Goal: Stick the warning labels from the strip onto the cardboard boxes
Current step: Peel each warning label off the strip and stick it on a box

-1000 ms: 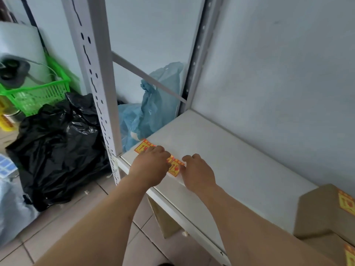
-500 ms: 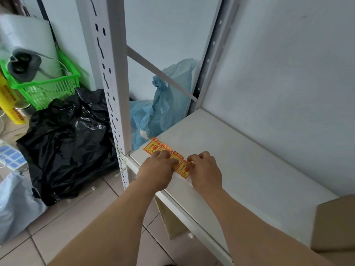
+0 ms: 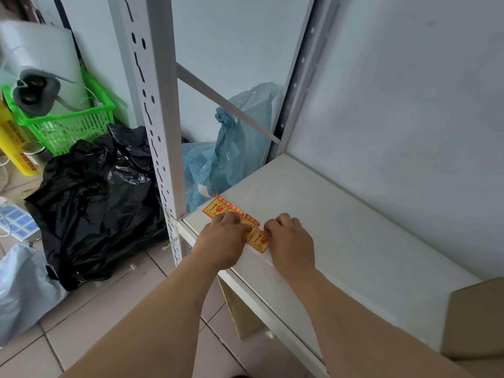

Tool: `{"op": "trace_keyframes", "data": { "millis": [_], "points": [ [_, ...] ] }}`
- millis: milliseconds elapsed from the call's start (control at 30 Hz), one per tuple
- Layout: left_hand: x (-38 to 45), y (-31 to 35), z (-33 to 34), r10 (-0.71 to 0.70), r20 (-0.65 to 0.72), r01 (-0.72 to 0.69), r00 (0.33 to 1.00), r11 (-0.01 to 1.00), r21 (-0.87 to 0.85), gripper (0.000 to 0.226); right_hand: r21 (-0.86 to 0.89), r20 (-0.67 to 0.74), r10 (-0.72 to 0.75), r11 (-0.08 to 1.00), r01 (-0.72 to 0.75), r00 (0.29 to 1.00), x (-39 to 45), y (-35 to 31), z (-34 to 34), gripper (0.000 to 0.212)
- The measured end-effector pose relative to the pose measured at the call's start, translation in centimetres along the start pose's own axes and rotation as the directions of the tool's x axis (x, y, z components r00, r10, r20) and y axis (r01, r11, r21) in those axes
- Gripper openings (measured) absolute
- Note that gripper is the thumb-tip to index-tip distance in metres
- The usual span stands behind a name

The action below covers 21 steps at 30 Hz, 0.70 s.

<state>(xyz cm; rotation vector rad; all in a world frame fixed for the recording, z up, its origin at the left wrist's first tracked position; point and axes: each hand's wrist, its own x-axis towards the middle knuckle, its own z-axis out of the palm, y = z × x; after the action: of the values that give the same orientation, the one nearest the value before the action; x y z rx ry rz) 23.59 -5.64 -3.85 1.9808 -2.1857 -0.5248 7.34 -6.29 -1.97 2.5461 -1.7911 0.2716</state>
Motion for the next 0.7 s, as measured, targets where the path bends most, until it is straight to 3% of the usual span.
{"op": "trace_keyframes", "data": {
  "millis": [167,333,500,600,700],
  "points": [
    [0.0,-0.1,-0.2,-0.019,0.02,0.019,1.0,0.999,-0.038,0.04,0.06,0.034,0.008,0.998,-0.01,0.999,-0.6,0.3,0.6,0.033],
    [0.0,0.0,-0.4,-0.023,0.026,0.024,0.999,0.999,-0.048,0.041,0.18,-0.013,-0.001,0.984,0.003,1.0,-0.9,1.5,0.9,0.011],
    [-0.1,0.5,-0.6,-0.043,0.037,0.045,0.998,0.997,-0.061,0.041,0.312,0.052,0.106,0.943,-0.117,0.993,-1.8,3.1,-0.3,0.014],
    [-0.3,1.6,-1.0,-0.045,0.029,0.044,0.999,0.999,0.02,0.04,0.305,0.107,0.102,0.943,-0.13,0.989,-2.8,4.3,-1.8,0.014],
    [-0.8,4.5,-1.9,0.059,-0.039,-0.054,0.998,0.99,0.131,0.04,0.28,0.14,0.067,0.954,-0.104,0.988,-4.5,5.9,-3.8,0.014]
  ]
}}
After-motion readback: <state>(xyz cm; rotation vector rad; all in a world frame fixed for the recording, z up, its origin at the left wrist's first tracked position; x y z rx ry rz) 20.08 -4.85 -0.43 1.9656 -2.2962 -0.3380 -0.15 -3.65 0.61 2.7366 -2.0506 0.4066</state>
